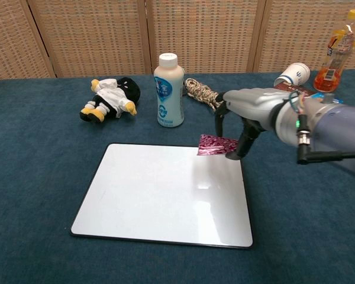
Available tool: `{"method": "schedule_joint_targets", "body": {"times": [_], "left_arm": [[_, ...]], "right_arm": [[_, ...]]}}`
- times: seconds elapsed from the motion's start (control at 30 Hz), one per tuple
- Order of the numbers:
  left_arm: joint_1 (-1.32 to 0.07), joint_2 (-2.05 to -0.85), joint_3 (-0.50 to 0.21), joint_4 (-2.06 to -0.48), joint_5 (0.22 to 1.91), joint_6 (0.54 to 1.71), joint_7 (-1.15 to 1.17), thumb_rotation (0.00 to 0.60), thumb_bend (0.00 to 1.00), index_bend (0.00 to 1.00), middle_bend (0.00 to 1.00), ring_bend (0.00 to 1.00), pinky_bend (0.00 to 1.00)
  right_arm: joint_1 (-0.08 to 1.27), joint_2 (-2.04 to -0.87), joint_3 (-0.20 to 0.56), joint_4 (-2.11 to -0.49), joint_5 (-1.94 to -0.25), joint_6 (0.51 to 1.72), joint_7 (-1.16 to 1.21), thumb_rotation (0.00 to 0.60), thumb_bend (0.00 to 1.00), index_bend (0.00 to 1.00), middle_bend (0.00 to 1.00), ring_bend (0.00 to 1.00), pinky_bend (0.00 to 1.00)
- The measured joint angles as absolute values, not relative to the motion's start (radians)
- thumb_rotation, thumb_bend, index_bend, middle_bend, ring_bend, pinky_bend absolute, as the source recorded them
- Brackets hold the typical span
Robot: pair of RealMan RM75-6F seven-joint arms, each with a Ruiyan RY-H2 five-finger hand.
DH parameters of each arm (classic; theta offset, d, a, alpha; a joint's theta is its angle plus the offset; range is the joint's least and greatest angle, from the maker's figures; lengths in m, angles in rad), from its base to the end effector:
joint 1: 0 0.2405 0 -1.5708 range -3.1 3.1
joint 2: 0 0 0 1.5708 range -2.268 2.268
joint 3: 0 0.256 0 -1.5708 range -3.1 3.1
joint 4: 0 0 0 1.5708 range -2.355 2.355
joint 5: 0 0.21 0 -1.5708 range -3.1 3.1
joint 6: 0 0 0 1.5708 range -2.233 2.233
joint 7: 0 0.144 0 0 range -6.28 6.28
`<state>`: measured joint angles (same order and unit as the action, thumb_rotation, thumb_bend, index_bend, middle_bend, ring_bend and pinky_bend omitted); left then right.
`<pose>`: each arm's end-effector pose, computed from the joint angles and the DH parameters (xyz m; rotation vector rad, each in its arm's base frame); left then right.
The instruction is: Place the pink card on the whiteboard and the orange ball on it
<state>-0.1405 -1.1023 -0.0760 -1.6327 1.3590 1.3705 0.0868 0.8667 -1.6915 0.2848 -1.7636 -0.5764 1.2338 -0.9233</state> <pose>-0.3198 0.2026 0.1586 -1.3728 -0.9378 -0.7728 -0.0727 -0.3147 -0.0389 1.7793 -1.0274 0.7313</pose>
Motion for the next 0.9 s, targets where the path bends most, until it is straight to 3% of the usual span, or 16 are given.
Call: {"method": "schedule_joint_targets", "body": {"times": [0.1, 0.23, 0.37, 0.6, 0.73, 0.9], "left_arm": [[-0.144, -1.103, -0.077, -1.629, 1.353, 1.362, 0.086, 0.6, 0.0, 0.0, 0.0, 0.0, 0.0], [-0.15, -1.104, -0.08, -1.624, 1.341, 1.348, 0.086, 0.6, 0.0, 0.0, 0.0, 0.0, 0.0], [-0.151, -1.104, -0.082, -1.622, 1.335, 1.346, 0.085, 0.6, 0.0, 0.0, 0.0, 0.0, 0.0], [-0.153, -1.106, -0.08, -1.62, 1.335, 1.342, 0.087, 0.6, 0.0, 0.0, 0.0, 0.0, 0.0], [-0.154, -1.109, -0.076, -1.622, 1.341, 1.343, 0.097, 0.6, 0.0, 0.0, 0.0, 0.0, 0.0], [-0.154, -1.113, -0.069, -1.627, 1.353, 1.349, 0.115, 0.6, 0.0, 0.0, 0.0, 0.0, 0.0]], "right_arm": [[0.907, -1.747, 0.298, -1.728, -0.546, 1.226, -0.946, 0.6, 0.25, 0.46, 0.0, 0.0, 0.0], [0.953, -1.796, 0.293, -1.673, -0.526, 1.207, -0.984, 0.6, 0.02, 0.24, 0.0, 0.0, 0.0], [0.967, -1.803, 0.291, -1.652, -0.491, 1.179, -0.996, 0.6, 0.0, 0.1, 0.0, 0.0, 0.0], [0.961, -1.737, 0.288, -1.718, -0.497, 1.182, -0.992, 0.6, 0.0, 0.11, 0.0, 0.0, 0.0], [0.933, -1.65, 0.268, -1.78, -0.563, 1.189, -0.967, 0.6, 0.01, 0.22, 0.0, 0.0, 0.0], [0.874, -1.504, 0.196, -1.82, -0.667, 1.166, -0.912, 0.6, 0.11, 0.32, 0.0, 0.0, 0.0]]}}
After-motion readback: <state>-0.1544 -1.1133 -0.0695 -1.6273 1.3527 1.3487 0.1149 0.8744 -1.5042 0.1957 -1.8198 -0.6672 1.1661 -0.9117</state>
